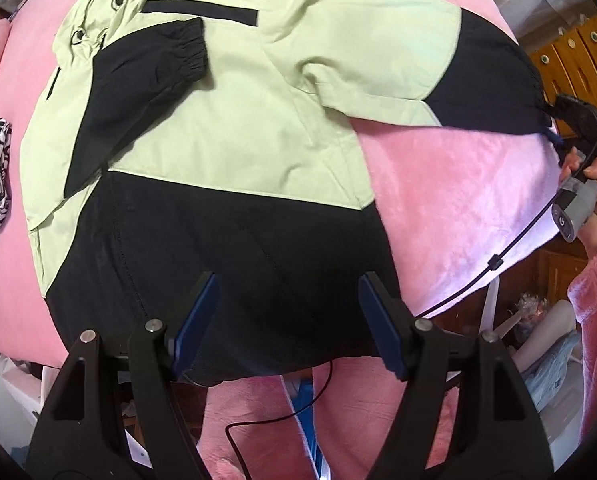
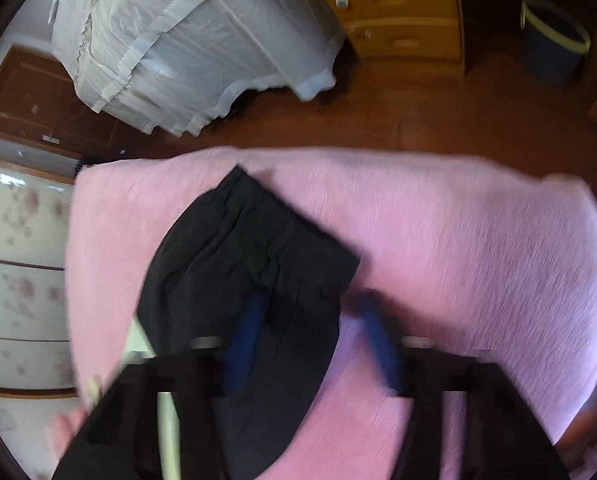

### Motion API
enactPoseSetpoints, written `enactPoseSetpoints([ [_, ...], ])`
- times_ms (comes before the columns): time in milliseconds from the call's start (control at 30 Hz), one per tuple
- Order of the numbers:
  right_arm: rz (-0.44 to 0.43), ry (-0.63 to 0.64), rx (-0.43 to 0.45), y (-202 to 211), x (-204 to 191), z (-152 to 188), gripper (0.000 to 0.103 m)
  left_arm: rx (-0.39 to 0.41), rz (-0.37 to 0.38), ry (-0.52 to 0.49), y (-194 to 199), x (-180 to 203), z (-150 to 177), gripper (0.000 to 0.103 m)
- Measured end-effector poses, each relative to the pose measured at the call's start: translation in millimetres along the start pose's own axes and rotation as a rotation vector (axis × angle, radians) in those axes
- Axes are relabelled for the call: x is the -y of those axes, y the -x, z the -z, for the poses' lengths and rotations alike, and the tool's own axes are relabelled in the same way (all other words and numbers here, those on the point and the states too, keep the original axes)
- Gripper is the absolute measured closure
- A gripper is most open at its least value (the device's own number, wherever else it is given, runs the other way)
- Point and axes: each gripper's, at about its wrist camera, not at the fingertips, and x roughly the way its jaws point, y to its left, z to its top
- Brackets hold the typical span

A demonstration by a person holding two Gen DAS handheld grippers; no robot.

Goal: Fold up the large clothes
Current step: 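Grasp the black cuff of the other sleeve with the right tool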

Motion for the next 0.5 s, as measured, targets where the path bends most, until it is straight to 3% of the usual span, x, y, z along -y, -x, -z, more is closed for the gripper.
enactPoseSetpoints([
  [33, -0.019, -0.014, 0.011, 0.6, -1.0, -3.7, 0.088, 0.004, -0.005, 0.011, 0.3, -3.9, -0.8, 0.034],
  [67, -0.035, -0.027, 0.018, -1.0, -2.4, -4.5, 0.091, 0.008, -0.006, 0.02, 0.7, -7.8, -1.0, 0.034],
  [167, -0.101, -0.048, 0.07, 12.0, -10.5, -7.5, 0.093, 0.043, 0.0, 0.045, 4.2, -24.6, -1.6, 0.034],
  [300, -0.152, 0.032, 0.134, 46.2, -47.1, -3.4, 0.093, 0.079, -0.056, 0.072, 8.3, -47.1, -4.1, 0.034],
  [500, -0.304, 0.205, 0.195, 103.9, -126.4, 35.1, 0.093, 0.14, -0.001, 0.205, 23.8, -108.3, 1.6, 0.034],
])
